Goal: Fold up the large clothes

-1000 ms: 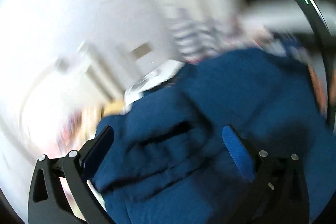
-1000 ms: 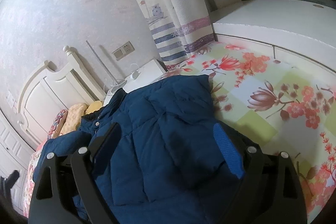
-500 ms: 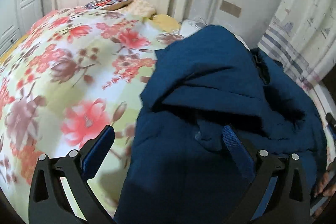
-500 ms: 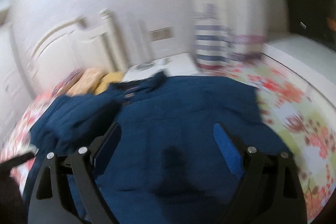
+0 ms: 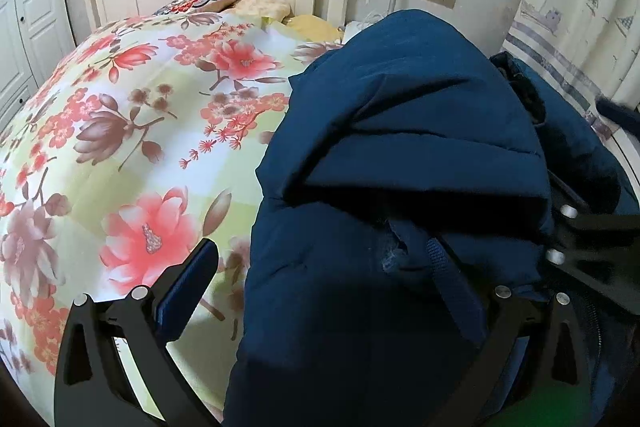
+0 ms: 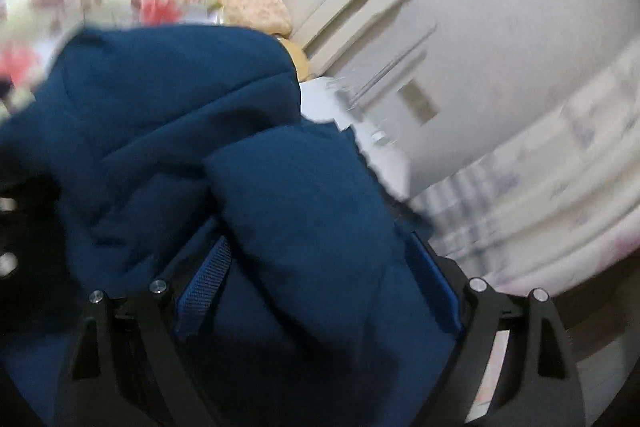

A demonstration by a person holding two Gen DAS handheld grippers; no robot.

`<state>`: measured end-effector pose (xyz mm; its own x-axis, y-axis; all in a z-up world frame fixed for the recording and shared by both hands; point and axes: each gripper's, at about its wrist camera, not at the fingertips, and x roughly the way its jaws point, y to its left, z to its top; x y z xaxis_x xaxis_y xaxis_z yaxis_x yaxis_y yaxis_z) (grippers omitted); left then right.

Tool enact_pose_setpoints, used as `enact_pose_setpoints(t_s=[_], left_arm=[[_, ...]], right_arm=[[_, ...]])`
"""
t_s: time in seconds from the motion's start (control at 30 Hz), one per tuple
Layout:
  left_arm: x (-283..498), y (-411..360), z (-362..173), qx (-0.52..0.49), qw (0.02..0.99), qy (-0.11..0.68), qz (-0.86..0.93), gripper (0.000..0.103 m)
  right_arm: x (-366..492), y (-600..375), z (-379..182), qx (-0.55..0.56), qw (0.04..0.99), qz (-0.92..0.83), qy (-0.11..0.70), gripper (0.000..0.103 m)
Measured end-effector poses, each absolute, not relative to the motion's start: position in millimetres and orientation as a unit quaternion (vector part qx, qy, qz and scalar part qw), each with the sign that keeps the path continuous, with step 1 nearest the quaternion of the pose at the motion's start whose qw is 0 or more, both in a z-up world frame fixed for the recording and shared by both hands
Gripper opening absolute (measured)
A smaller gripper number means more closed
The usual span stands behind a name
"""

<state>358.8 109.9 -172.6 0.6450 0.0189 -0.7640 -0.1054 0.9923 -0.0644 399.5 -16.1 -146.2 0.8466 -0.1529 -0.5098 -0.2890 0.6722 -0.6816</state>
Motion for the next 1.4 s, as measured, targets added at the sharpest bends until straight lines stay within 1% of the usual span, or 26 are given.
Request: enact_pose_setpoints(t_s=[0.03,0.07,0.1,0.13,0.17,0.2,0.27,0.3,0.37,0.4,0.5,0.57,0.6,0.63,0.7,0.73,0.77,0.8,0.93,1.0,1.07,1.17,1.2,1.23,1.33,1.4], left_arm=[[359,111,-173,-0.054,0.905,0.420,0.033,0.099],[359,112,-173,-0.057,0.905,0.421,0.031,0.099],[359,113,-173,-0.061,0.904,0.422,0.029,0.099],[359,114,-174,-0.064,0.904,0.422,0.027,0.099],[359,116,-174,-0.068,0.903,0.423,0.025,0.099],[360,116,-175,-0.069,0.903,0.423,0.024,0.099],[360,116,-175,-0.067,0.903,0.423,0.026,0.099],[360,115,-174,-0.065,0.903,0.423,0.027,0.099],[360,113,-175,-0.061,0.904,0.423,0.029,0.099],[361,113,-175,-0.060,0.903,0.424,0.029,0.099],[362,113,-175,-0.058,0.902,0.426,0.029,0.099],[362,114,-176,-0.062,0.902,0.426,0.028,0.099],[362,115,-176,-0.064,0.902,0.427,0.027,0.099],[362,116,-177,-0.066,0.902,0.427,0.026,0.099],[362,115,-177,-0.066,0.901,0.427,0.026,0.099],[362,115,-177,-0.066,0.901,0.427,0.026,0.099],[362,115,-177,-0.066,0.901,0.428,0.026,0.099],[362,115,-178,-0.065,0.901,0.428,0.026,0.099],[362,114,-178,-0.066,0.901,0.428,0.026,0.099],[362,115,-178,-0.067,0.901,0.428,0.025,0.099],[362,115,-178,-0.067,0.901,0.428,0.025,0.099],[362,115,-178,-0.070,0.901,0.428,0.024,0.099],[362,115,-178,-0.071,0.901,0.428,0.023,0.099],[362,116,-179,-0.071,0.901,0.428,0.023,0.099],[362,114,-179,-0.068,0.901,0.428,0.024,0.099],[362,114,-179,-0.067,0.901,0.428,0.024,0.099]], right_arm=[[400,-13,-148,-0.411,0.869,0.039,0.274,0.039],[401,-19,-143,-0.384,0.875,0.049,0.290,0.029],[400,-27,-134,-0.354,0.888,0.053,0.288,0.023],[395,-49,-115,-0.289,0.915,0.060,0.276,0.020],[389,-77,-97,-0.217,0.935,0.070,0.271,0.020],[381,-119,-76,-0.108,0.954,0.082,0.268,0.020],[365,-201,-62,0.073,0.959,0.097,0.255,0.020],[356,-248,-67,0.168,0.949,0.101,0.247,0.020],[348,-312,-95,0.284,0.915,0.098,0.268,0.020],[348,-332,-115,0.312,0.900,0.094,0.291,0.021],[352,-345,-164,0.329,0.872,0.092,0.351,0.026],[348,-349,-176,0.360,0.861,0.097,0.345,0.032],[348,-351,-175,0.370,0.858,0.101,0.342,0.036],[346,-352,-173,0.368,0.860,0.101,0.338,0.046],[341,-351,-166,0.349,0.873,0.094,0.328,0.055],[340,-352,-166,0.347,0.875,0.091,0.325,0.052],[336,-352,-166,0.340,0.879,0.084,0.323,0.039],[335,-351,-166,0.324,0.884,0.071,0.331,0.021],[316,-351,-163,0.339,0.883,0.072,0.317,0.018],[307,-350,-156,0.322,0.895,0.069,0.302,0.018],[314,-348,-165,0.301,0.890,0.046,0.338,0.020],[320,-359,-179,0.332,0.869,0.038,0.366,0.035],[315,-361,-171,0.326,0.874,0.017,0.360,0.048],[308,-363,-162,0.314,0.884,-0.011,0.346,0.052],[289,-353,-117,0.231,0.931,-0.074,0.272,0.052],[300,-330,-97,0.162,0.948,-0.055,0.269,0.052]])
